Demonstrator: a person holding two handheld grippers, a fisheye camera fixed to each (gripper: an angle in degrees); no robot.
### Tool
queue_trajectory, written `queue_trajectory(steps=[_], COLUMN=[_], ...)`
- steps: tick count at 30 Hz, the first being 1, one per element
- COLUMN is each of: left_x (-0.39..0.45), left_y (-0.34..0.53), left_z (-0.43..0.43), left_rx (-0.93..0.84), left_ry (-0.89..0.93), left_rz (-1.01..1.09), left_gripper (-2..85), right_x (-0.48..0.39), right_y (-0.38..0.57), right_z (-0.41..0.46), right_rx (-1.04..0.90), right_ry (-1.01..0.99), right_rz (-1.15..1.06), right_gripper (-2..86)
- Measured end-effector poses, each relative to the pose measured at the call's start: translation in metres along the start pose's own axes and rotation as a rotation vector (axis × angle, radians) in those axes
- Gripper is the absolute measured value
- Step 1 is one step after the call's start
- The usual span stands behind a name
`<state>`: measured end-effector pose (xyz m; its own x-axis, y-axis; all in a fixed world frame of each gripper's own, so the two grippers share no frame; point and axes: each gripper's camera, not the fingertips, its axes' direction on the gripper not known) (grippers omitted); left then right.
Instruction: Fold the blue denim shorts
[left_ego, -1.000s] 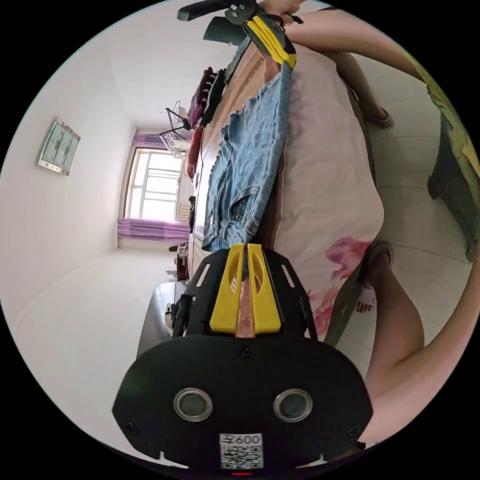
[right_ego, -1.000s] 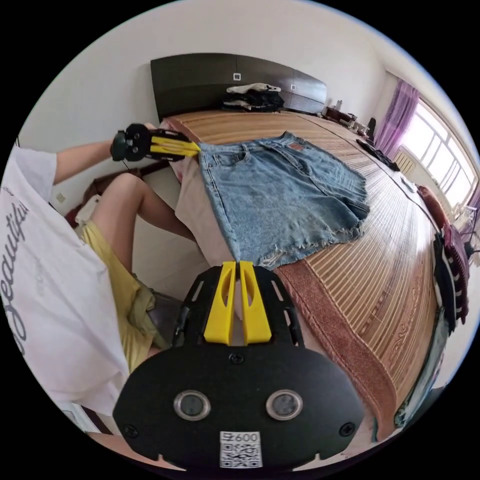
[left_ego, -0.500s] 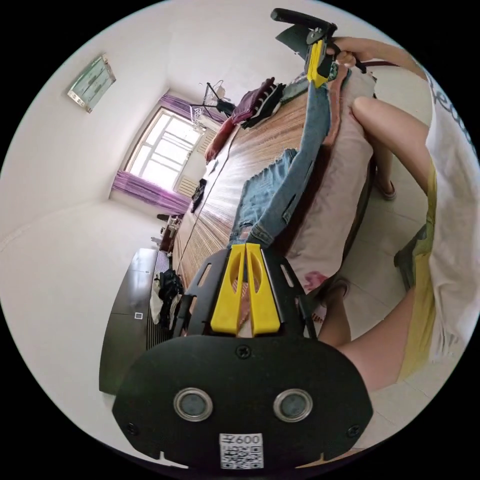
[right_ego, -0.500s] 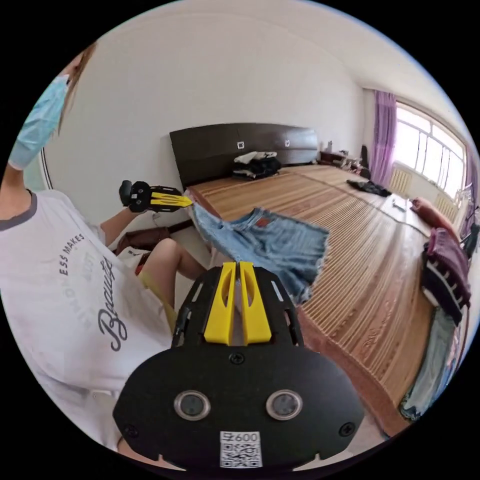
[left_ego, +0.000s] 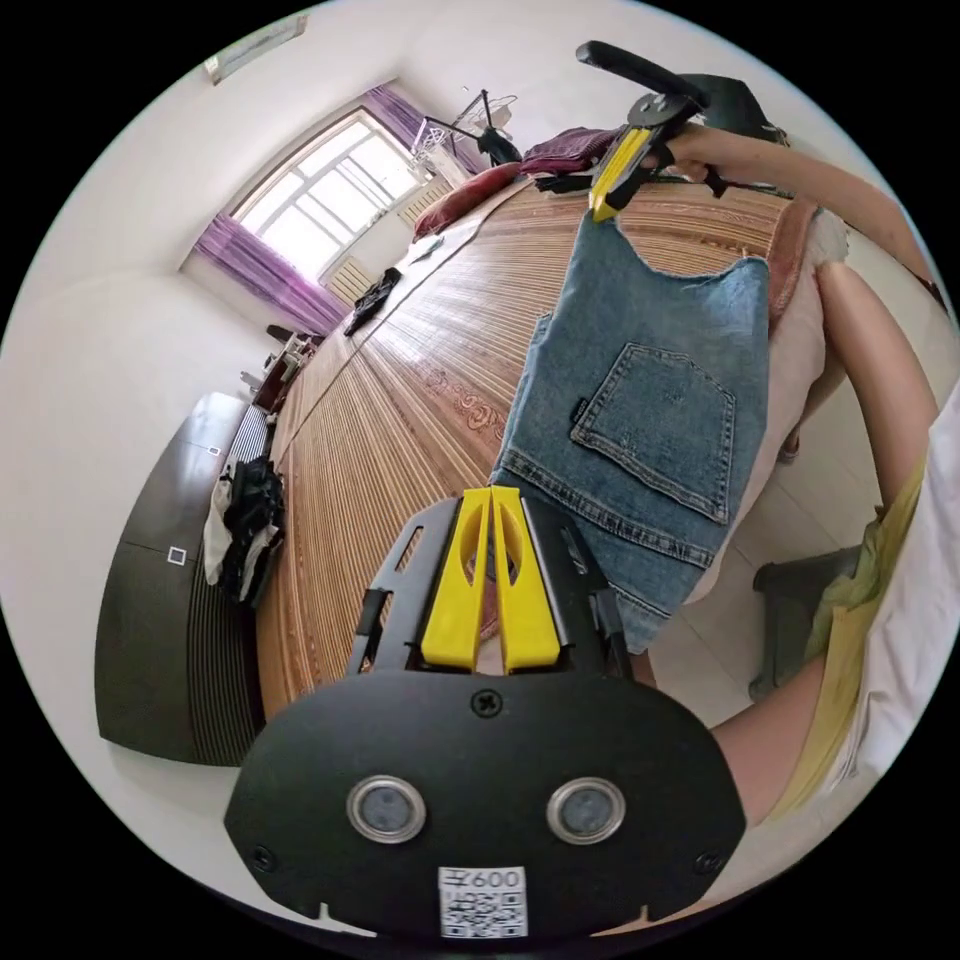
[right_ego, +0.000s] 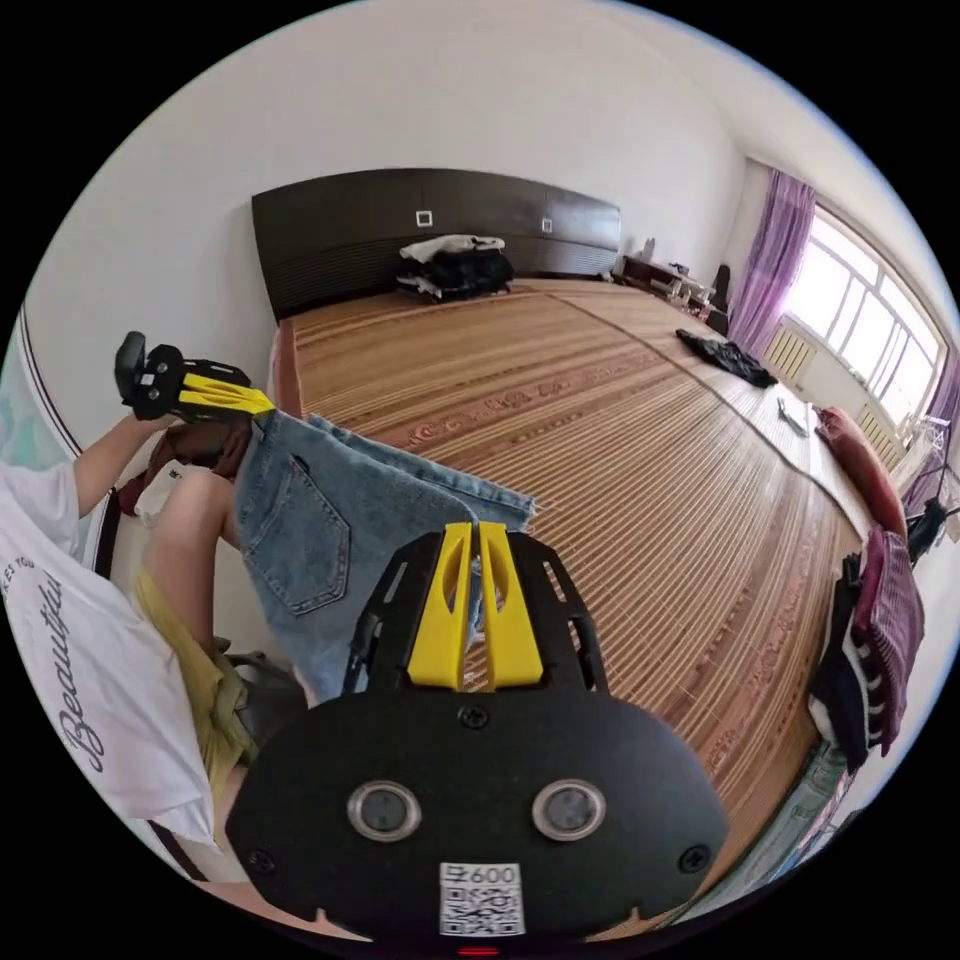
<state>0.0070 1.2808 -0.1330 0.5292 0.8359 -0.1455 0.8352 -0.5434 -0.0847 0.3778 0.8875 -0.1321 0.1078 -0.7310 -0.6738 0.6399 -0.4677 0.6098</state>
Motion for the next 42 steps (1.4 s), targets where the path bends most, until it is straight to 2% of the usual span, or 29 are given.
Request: queue_trajectory(steps=[5,8,11,13,15,20,22,24,29,36,42], left_x=[-0.036,-0.065,-0.091,-0.110,-0.149,-0.216,-0.243,-0.266,-0.286,-0.313,-0.345], left_y=[-0.038,-0.063,-0.091,-0.104,-0.117,-0.108,-0.100,-0.098,-0.105,-0.107,-0.097], left_z=[0.005,0.000,0.016,0.032,0.036,-0.019,-0.022,-0.013,-0.006,-0.044,-0.064], left_rx=[-0.064,-0.049,-0.095,-0.149,-0.203,-0.068,-0.091,-0.096,-0.069,0.035,0.144], left_ry=[0.034,0.046,-0.152,-0.050,0.049,0.215,0.303,0.473,0.482,0.433,0.399], left_rz=[0.018,0.021,-0.008,0.019,-0.106,-0.331,-0.423,-0.440,-0.467,-0.508,-0.570], left_gripper=[0.7,0.8,1.0,1.2,1.5,4.7,7.7,11.4,7.8,3.1,2.7], right_x=[0.068,0.100,0.126,0.138,0.148,0.172,0.176,0.174,0.165,0.173,0.153], right_y=[-0.009,-0.011,-0.009,-0.008,-0.005,0.014,0.018,0.020,0.014,-0.007,-0.058], right_z=[0.054,0.083,0.114,0.137,0.154,0.182,0.189,0.195,0.208,0.194,0.170], right_rx=[0.089,0.051,0.020,-0.031,-0.052,-0.038,-0.036,-0.027,-0.030,-0.010,-0.016], right_ry=[-0.094,-0.096,-0.104,-0.100,-0.097,-0.102,-0.098,-0.073,0.009,-0.003,0.075], right_rz=[0.107,0.160,0.196,0.225,0.257,0.305,0.301,0.282,0.248,0.302,0.163], right_gripper=[-0.9,-0.9,-0.9,-0.9,-0.9,-0.9,-0.9,-0.9,-0.9,-0.9,-0.9])
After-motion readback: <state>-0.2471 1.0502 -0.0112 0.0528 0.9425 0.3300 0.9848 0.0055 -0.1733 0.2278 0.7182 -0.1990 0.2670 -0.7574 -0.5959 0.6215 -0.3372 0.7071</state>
